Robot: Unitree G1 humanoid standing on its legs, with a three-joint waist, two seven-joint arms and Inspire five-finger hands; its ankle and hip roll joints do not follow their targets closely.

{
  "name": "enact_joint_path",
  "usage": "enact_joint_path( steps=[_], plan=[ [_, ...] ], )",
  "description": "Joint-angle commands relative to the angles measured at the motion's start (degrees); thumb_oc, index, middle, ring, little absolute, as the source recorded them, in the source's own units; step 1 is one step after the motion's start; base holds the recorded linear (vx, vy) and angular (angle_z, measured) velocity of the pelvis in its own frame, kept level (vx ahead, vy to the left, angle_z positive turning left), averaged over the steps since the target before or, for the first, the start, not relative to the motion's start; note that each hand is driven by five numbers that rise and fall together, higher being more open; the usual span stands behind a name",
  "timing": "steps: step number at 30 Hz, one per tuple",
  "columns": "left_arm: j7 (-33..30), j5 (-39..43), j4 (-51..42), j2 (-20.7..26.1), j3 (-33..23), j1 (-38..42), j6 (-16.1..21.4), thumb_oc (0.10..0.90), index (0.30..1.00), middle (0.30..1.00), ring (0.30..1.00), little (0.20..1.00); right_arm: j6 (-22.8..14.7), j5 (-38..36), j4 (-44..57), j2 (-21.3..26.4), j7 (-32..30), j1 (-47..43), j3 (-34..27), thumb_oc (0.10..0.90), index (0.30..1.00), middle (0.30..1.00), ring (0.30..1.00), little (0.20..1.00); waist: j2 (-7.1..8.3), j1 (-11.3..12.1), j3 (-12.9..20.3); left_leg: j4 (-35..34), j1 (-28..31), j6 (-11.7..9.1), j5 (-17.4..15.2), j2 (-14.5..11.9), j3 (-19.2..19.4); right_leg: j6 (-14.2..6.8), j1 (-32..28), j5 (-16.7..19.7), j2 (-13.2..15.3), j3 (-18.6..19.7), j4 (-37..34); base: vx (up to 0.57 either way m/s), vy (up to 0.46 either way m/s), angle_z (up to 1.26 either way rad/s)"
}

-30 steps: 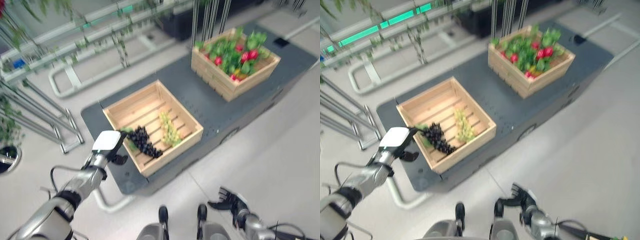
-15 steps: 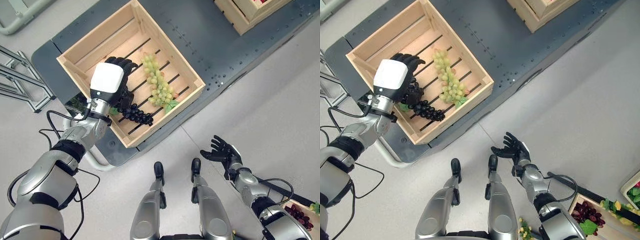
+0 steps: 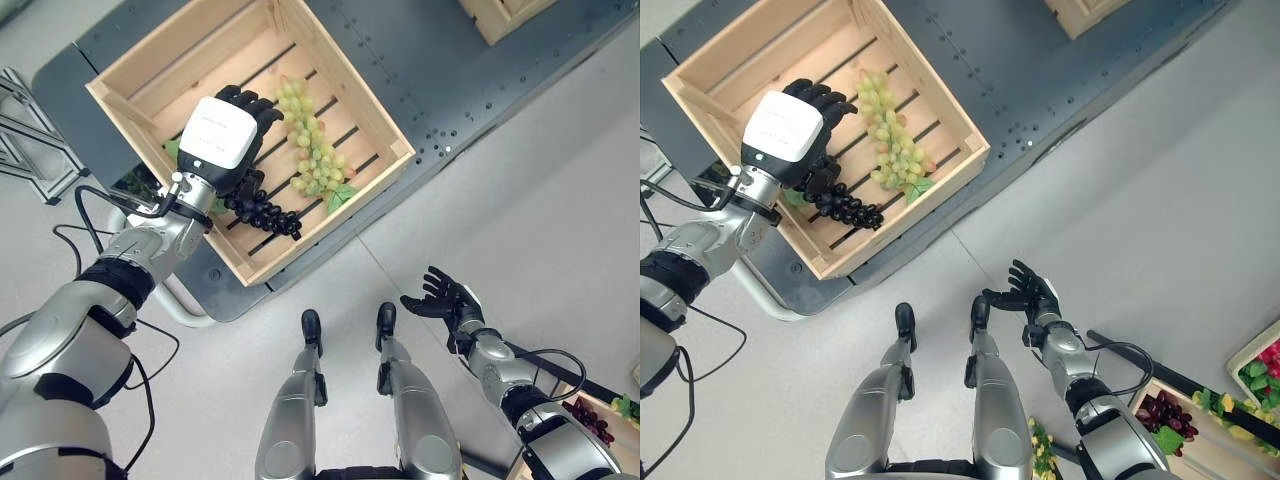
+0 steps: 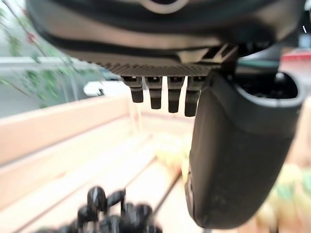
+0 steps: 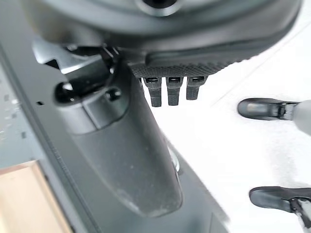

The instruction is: Pick up the fruits from the basket on one side to the basket on the other side

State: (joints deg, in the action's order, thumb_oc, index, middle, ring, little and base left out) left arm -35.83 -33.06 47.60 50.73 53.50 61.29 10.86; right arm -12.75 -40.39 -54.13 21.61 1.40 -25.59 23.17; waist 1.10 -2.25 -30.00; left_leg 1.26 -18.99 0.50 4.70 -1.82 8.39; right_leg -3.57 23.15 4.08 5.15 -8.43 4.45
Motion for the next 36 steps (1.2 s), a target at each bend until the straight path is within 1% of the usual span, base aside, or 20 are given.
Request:
enact_joint_path(
  steps=[1, 3, 7, 10, 12, 15, 20, 22, 25, 26, 29, 30, 31, 33, 36],
  plan=[
    [0.24, -0.88, -2.5, 4.98, -3.36, 8.7, -1.71, 0.8, 0.9, 0.9, 0.9, 0.9, -1.74, 1.47, 1.98, 2.83, -0.13, 0.67, -1.93, 0.8, 0.9, 0.9, 0.9, 0.9, -1.17, 0.03, 0.2, 7.92, -3.91, 0.22, -3.86, 1.28, -0.45, 0.91, 0.67, -2.63, 1.45, -1.92, 5.59, 0.04, -0.02, -0.02],
    [2.11, -0.72, -3.47, 5.84, -2.78, 9.09, -1.05, 0.8, 0.9, 0.9, 0.9, 0.9, -1.65, 1.45, 1.68, 2.45, -0.48, 0.96, -1.89, 0.8, 0.9, 0.9, 0.9, 0.9, -1.38, 0.19, 0.2, 7.61, -3.9, 0.22, -3.81, 1.29, -0.45, 0.83, 0.54, -2.45, 1.53, -2.01, 5.06, 0.05, -0.036, -0.01],
    [8.03, -0.55, -7.32, 7.6, -0.97, 9.61, -0.26, 0.8, 0.9, 0.9, 0.9, 0.9, -1.53, 2.08, 1.18, 2.3, -0.66, 1.25, -2.13, 0.8, 0.9, 0.9, 0.9, 0.9, -1.95, 0.46, 0.2, 7.15, -3.97, 0.18, -3.63, 1.46, -0.79, 0.69, 0.48, -2.01, 1.58, -1.91, 4.27, 0.05, -0.027, 0.01],
    [15.68, 1.94, -11.31, 9.29, 0.28, 10.06, 0.82, 0.8, 0.9, 0.9, 0.9, 0.9, -1.43, 3.09, 0.9, 2.63, -0.77, 1.58, -2.76, 0.8, 0.9, 0.9, 0.9, 0.9, -2.67, 0.77, 0.2, 6.7, -3.83, 0.21, -3.56, 1.58, -1.12, 0.58, 0.32, -1.91, 1.7, -2.06, 3.95, 0.04, -0.013, 0.01],
    [20.19, 2.79, -14.08, 10.68, 1.73, 10.65, 0.45, 0.8, 0.9, 0.9, 0.9, 0.9, -1.16, 3.47, 0.57, 3.07, -0.64, 1.69, -3.21, 0.8, 0.9, 0.9, 0.9, 0.9, -3.12, 0.93, 0.2, 6.56, -3.74, 0.27, -3.51, 1.7, -1.43, 0.53, 0.16, -1.9, 1.76, -2.06, 3.86, 0.05, -0.014, 0.02],
    [23.94, 5.23, -17.73, 12.67, 3.93, 12.78, -0.44, 0.8, 0.9, 0.9, 0.9, 0.9, -1.07, 3.59, 0.0, 3.66, -0.79, 1.68, -3.44, 0.8, 0.9, 0.9, 0.9, 0.9, -3.6, 1.29, 0.2, 6.25, -3.66, 0.29, -3.41, 1.77, -1.71, 0.43, -0.07, -1.86, 1.96, -2.31, 3.67, 0.04, -0.025, 0.02],
    [27.61, 5.59, -20.97, 14.33, 5.37, 15.73, -0.33, 0.8, 0.9, 0.9, 0.9, 0.9, -1.04, 4.89, -0.29, 3.93, -0.97, 2.39, -3.65, 0.8, 0.9, 0.9, 0.9, 0.9, -3.8, 1.79, 0.2, 5.66, -3.62, 0.34, -3.18, 1.86, -2.23, 0.31, -0.11, -1.77, 2.01, -2.76, 3.52, 0.03, -0.029, 0.08],
    [29.19, 4.94, -22.13, 14.46, 5.88, 16.91, -0.71, 0.8, 0.9, 0.9, 0.9, 0.9, -0.88, 5.31, -0.44, 3.86, -1.11, 2.48, -3.59, 0.8, 0.9, 0.9, 0.9, 0.9, -3.86, 1.87, 0.2, 5.23, -3.49, 0.37, -3.05, 1.87, -2.37, 0.26, -0.1, -1.75, 1.97, -2.83, 3.48, 0.03, -0.023, 0.07],
    [32.6, 1.96, -23.21, 14.1, 7.35, 19.17, -0.34, 0.8, 0.9, 0.9, 0.9, 0.9, -0.88, 5.64, -1.61, 3.66, -1.03, 2.06, -3.43, 0.8, 0.9, 0.9, 0.9, 0.9, -3.98, 1.97, 0.2, 4.68, -3.49, 0.37, -2.84, 1.9, -2.53, 0.18, 0.1, -1.7, 1.9, -2.98, 3.49, 0.02, -0.025, 0.04],
    [32.86, 1.66, -23.3, 14.09, 7.53, 19.41, -0.27, 0.8, 0.9, 0.9, 0.9, 0.9, -0.89, 5.59, -1.75, 3.65, -0.98, 1.99, -3.44, 0.8, 0.9, 0.9, 0.9, 0.9, -3.96, 2.0, 0.2, 4.64, -3.5, 0.38, -2.82, 1.9, -2.55, 0.18, 0.12, -1.69, 1.91, -3.01, 3.49, 0.02, -0.023, 0.05],
    [37.2, -0.69, -25.46, 13.67, 10.2, 22.53, -0.33, 0.8, 0.9, 0.9, 0.9, 0.9, -1.16, 5.23, -3.08, 3.67, -0.31, 1.54, -3.53, 0.8, 0.9, 0.9, 0.9, 0.9, -4.06, 2.0, 0.2, 4.59, -3.9, 0.38, -2.72, 2.05, -2.85, 0.04, 0.62, -1.55, 1.93, -3.2, 3.68, 0.01, -0.017, 0.05],
    [37.59, -0.93, -25.63, 13.63, 10.36, 22.68, -0.34, 0.8, 0.9, 0.9, 0.9, 0.9, -1.19, 5.25, -3.22, 3.64, -0.22, 1.49, -3.6, 0.8, 0.9, 0.9, 0.9, 0.9, -4.05, 2.01, 0.2, 4.6, -3.94, 0.39, -2.72, 2.05, -2.86, 0.03, 0.68, -1.52, 1.94, -3.21, 3.69, 0.01, -0.008, 0.09],
    [40.08, -2.15, -26.75, 13.16, 11.6, 23.88, -0.96, 0.8, 0.9, 0.9, 0.9, 0.9, -1.26, 5.21, -3.89, 3.38, -0.18, 0.99, -3.51, 0.8, 0.9, 0.9, 0.9, 0.9, -4.06, 1.97, 0.2, 4.51, -4.23, 0.4, -2.62, 2.06, -2.94, -0.07, 1.07, -1.33, 1.92, -3.21, 3.7, 0.0, -0.004, 0.08],
    [41.57, -3.3, -26.74, 12.58, 12.86, 24.88, -1.04, 0.8, 0.9, 0.9, 0.9, 0.9, -1.42, 4.94, -4.48, 3.12, -0.13, 0.44, -3.25, 0.8, 0.9, 0.9, 0.9, 0.9, -3.89, 1.95, 0.2, 4.27, -4.37, 0.41, -2.53, 2.06, -2.87, -0.13, 1.27, -1.18, 1.83, -3.24, 3.54, 0.0, -0.013, 0.06],
    [43.95, -3.9, -25.1, 12.08, 15.43, 26.79, 0.14, 0.8, 0.9, 0.9, 0.9, 0.9, -2.03, 4.62, -5.35, 2.98, 0.32, -0.11, -2.88, 0.8, 0.9, 0.9, 0.9, 0.9, -3.44, 1.69, 0.2, 3.73, -4.58, 0.29, -2.27, 1.84, -2.49, -0.29, 1.67, -0.78, 1.63, -3.16, 3.08, 0.0, -0.005, 0.01]
  ],
)
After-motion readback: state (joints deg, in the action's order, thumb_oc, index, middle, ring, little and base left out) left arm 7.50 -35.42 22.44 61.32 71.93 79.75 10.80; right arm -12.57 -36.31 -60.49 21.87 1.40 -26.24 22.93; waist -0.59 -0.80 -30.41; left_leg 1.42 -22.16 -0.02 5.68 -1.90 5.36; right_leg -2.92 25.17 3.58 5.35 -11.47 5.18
